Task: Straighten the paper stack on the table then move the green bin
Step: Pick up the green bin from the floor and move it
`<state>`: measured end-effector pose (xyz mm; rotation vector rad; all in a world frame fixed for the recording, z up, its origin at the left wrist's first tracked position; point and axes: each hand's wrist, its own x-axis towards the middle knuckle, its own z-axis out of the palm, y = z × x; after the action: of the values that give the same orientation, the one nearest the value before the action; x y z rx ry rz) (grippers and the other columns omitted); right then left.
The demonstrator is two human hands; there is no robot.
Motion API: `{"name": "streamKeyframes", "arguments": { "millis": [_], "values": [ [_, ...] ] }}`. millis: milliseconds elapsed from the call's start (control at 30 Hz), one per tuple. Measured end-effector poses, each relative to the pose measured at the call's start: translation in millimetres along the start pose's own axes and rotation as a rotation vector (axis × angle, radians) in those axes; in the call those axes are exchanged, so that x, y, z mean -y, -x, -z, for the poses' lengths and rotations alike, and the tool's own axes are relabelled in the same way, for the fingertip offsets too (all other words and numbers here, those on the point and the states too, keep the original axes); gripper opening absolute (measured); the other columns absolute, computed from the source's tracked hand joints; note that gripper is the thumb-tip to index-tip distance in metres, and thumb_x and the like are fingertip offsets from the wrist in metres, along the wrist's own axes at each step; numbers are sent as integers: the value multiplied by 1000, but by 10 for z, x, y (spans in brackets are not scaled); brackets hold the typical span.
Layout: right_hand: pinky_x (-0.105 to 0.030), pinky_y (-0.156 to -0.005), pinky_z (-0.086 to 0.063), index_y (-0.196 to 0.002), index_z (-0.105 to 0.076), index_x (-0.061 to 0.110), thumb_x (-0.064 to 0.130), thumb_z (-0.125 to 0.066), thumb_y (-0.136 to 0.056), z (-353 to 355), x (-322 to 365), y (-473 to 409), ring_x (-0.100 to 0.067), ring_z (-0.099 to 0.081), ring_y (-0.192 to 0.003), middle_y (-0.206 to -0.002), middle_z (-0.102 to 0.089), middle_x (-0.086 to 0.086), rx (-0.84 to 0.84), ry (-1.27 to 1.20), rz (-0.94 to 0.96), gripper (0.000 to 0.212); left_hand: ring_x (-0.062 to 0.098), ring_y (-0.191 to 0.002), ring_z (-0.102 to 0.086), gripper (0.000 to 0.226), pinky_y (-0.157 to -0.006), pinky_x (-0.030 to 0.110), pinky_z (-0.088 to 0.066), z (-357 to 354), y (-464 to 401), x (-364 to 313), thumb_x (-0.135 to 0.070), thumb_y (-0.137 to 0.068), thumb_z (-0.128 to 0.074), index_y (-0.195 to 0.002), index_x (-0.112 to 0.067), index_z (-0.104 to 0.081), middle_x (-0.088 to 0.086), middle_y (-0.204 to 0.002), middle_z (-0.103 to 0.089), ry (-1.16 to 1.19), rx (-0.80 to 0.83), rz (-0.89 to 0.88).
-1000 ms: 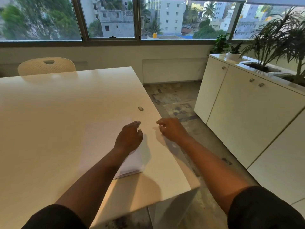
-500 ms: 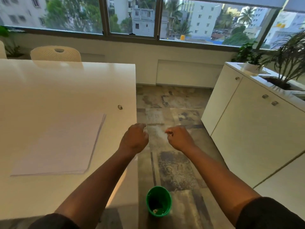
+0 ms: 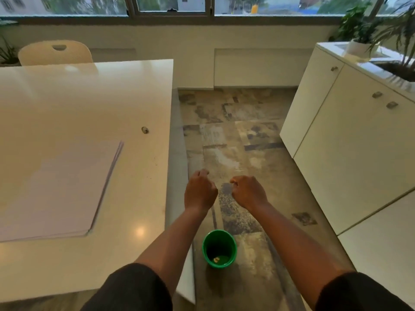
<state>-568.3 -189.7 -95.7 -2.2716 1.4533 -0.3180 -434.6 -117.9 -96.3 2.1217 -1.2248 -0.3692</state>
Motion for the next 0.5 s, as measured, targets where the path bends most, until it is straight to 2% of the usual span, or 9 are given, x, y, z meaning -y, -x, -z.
{"name": "streamKeyframes", "arguments": {
  "millis": [200, 400, 500],
  "values": [
    [-35, -77, -53, -111, -70, 19, 15, -47, -88, -348, -530, -112, -29, -67, -94, -108, -71, -9, 60, -10, -33, 33, 31, -114, -59, 36, -92, 40, -52, -575, 1, 324, -10, -94, -50, -128, -8, -59, 12, -129, -60, -60, 64, 17],
    [-36, -73, -53, -93, -70, 5, 13, -50, -88, -1004, -1237, -344, -28, -65, -83, -92, -70, -16, 121, -134, -59, 22, 31, -110, -58, 34, -93, 37, -50, -1369, -54, 670, -14, -96, -48, -128, -10, -58, 12, -127, -58, -31, 137, 106],
    [-39, -79, -53, -95, -69, 4, 12, -50, -88, -1510, -1658, -498, -30, -63, -91, -96, -69, -17, 172, -154, -86, 22, 29, -103, -59, 28, -89, 38, -51, -1873, -159, 1019, -14, -96, -47, -120, -9, -61, 12, -118, -62, -10, 144, 141]
  ]
}}
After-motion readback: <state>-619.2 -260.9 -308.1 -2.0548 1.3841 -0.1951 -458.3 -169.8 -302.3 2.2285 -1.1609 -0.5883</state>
